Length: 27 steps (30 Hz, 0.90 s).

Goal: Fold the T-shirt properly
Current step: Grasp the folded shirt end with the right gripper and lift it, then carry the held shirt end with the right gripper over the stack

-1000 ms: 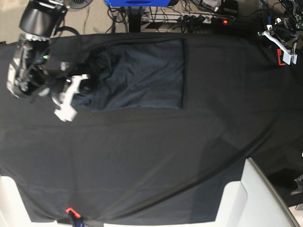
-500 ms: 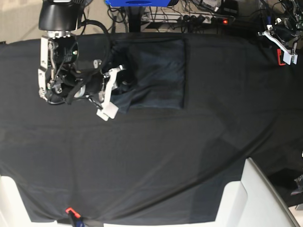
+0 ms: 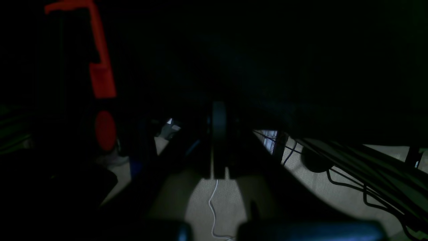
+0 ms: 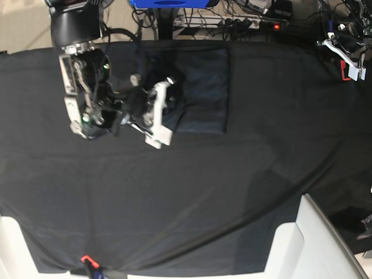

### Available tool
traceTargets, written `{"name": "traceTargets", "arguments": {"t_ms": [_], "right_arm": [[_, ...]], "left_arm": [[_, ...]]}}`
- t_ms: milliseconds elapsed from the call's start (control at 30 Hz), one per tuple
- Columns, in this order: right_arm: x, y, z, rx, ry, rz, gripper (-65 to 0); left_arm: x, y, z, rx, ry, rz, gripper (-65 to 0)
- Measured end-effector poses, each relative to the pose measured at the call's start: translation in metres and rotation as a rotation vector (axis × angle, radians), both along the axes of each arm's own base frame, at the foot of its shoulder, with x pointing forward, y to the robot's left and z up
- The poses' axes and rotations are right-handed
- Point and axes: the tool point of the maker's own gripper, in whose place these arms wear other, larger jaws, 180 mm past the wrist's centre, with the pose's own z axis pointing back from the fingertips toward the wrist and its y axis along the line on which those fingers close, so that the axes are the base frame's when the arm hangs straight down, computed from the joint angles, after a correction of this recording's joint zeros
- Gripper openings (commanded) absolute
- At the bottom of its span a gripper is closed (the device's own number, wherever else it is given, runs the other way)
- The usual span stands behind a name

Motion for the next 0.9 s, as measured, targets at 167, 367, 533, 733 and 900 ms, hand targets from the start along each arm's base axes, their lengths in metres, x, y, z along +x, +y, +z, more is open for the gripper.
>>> {"name": "traceTargets", "arguments": {"t_ms": [167,367,533,733,900], "right_arm": [[0.001,0.013,0.005,0.003,-0.009,0.022,-64.5],[0.003,0.014,0.004,-0.014,0.008,0.004,-64.5],[0.01,0.016,0.004,-0.029,0.007,0.012,-64.5],[0.0,0.039,0.006,-0.019,-0.008,0.1,-64.7],[0.0,0.034,-0.001,-0.04,0.014,0.101,-64.7]], "left_arm": [[0.003,-0.018,-0.008,-0.026,0.018,-0.052,-65.0],[0.002,-0.019,-0.009,-0.026,0.022,-0.055,-65.0],[0.002,-0.018,-0.009,-0.026,0.023,-0.056,-65.0],[0.003,-0.017,-0.008,-0.022,0.021,-0.056,-65.0],[0.003,-0.017,-0.008,-0.023,0.02,-0.056,-65.0]]}}
